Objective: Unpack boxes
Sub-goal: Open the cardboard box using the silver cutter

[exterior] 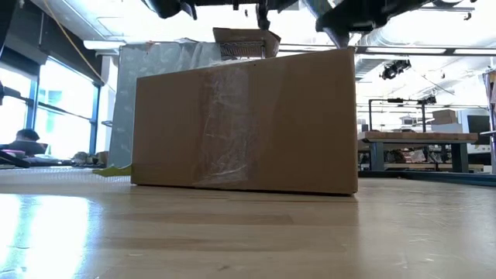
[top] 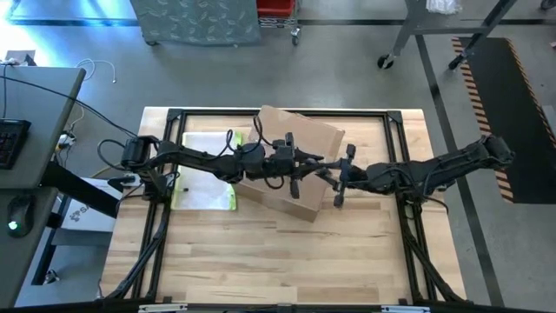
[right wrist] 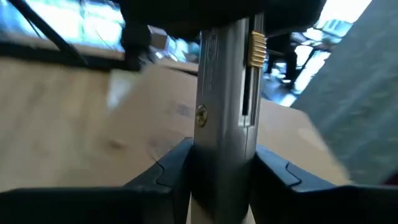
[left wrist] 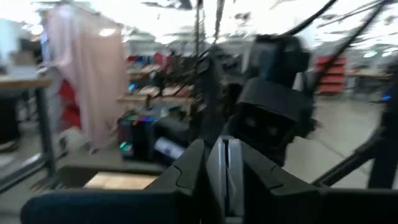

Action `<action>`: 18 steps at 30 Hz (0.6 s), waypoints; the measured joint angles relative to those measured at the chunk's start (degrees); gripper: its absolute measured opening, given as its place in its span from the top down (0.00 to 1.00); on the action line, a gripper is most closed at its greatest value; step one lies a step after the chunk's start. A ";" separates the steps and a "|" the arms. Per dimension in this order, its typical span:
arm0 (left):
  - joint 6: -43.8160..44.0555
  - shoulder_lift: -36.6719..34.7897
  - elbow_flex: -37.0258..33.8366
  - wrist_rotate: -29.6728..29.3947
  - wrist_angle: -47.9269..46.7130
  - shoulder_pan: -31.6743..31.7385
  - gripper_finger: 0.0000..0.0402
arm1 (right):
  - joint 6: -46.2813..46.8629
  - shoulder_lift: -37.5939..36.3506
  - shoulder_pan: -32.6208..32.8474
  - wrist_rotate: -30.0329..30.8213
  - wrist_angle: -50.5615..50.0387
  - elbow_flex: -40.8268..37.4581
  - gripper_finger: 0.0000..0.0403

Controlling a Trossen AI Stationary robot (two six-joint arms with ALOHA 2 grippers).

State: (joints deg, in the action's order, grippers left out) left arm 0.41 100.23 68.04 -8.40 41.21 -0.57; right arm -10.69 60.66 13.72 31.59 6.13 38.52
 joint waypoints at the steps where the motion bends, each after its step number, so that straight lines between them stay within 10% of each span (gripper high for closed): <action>1: 0.18 -0.37 -0.01 -1.65 -1.09 -0.03 0.89 | -1.58 -0.03 0.03 1.93 -0.35 0.01 0.73; 18: 12.00 -2.69 -0.01 -18.21 -5.28 0.28 0.89 | -15.45 2.56 -1.29 15.22 4.19 0.04 0.26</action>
State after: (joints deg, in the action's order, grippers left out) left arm 12.40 97.54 68.03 -26.61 35.93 -0.29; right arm -26.14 63.23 12.42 46.81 10.32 38.57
